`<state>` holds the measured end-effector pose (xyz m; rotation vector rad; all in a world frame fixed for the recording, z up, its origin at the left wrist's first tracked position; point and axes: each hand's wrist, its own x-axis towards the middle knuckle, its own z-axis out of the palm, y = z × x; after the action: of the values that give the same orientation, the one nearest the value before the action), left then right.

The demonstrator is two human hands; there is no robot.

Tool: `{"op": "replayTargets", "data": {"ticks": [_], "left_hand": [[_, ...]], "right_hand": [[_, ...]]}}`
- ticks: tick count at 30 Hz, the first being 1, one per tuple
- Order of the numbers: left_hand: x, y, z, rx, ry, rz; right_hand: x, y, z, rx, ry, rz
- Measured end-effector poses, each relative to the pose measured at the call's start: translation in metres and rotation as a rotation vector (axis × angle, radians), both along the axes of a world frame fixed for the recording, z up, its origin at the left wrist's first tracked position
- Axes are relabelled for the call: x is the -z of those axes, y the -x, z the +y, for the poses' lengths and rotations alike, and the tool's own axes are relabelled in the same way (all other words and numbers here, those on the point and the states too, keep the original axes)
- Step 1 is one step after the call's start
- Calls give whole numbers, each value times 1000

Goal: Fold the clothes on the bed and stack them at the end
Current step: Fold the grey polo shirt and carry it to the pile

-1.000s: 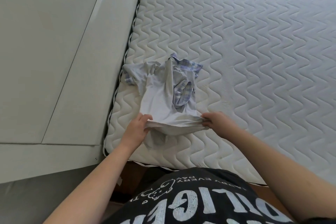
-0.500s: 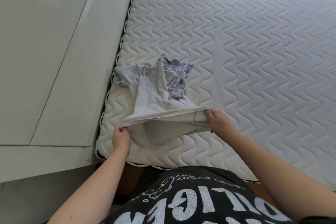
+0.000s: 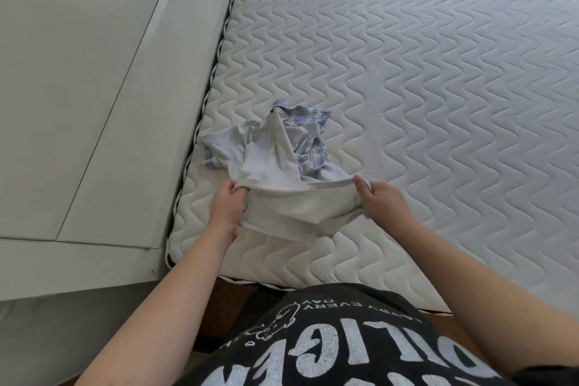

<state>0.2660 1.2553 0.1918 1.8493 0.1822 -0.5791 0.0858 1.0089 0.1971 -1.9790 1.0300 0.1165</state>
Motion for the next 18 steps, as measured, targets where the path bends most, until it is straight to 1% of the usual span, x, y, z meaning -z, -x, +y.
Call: {"op": "replayTargets", "data": {"ticks": [2,4,8,11,13,14,17,18], "left_hand": [[-14,-2,-8,123,4,5],[-28,-4,-14,211,39,58],[-49,-4,-15,333,155,190],[-51,-6,-6,411,186,198],[-47,-8,4,446,102,126],[-44,-10,10,468,11,50],[-32,-21,30,624,-392,-284],[-26,-26,38,669,-490,-362]], "right_hand": [[3,3,0,-53,112,-18],[4,5,-2,-110,144,-52],[1,6,1,-126,54,-152],[2,0,9,-96,9,-205],[5,-2,13,-59,-6,-206],[6,-3,14,-38,-2,-207],[9,-3,19,43,26,-226],[9,-4,20,71,35,-235]]}}
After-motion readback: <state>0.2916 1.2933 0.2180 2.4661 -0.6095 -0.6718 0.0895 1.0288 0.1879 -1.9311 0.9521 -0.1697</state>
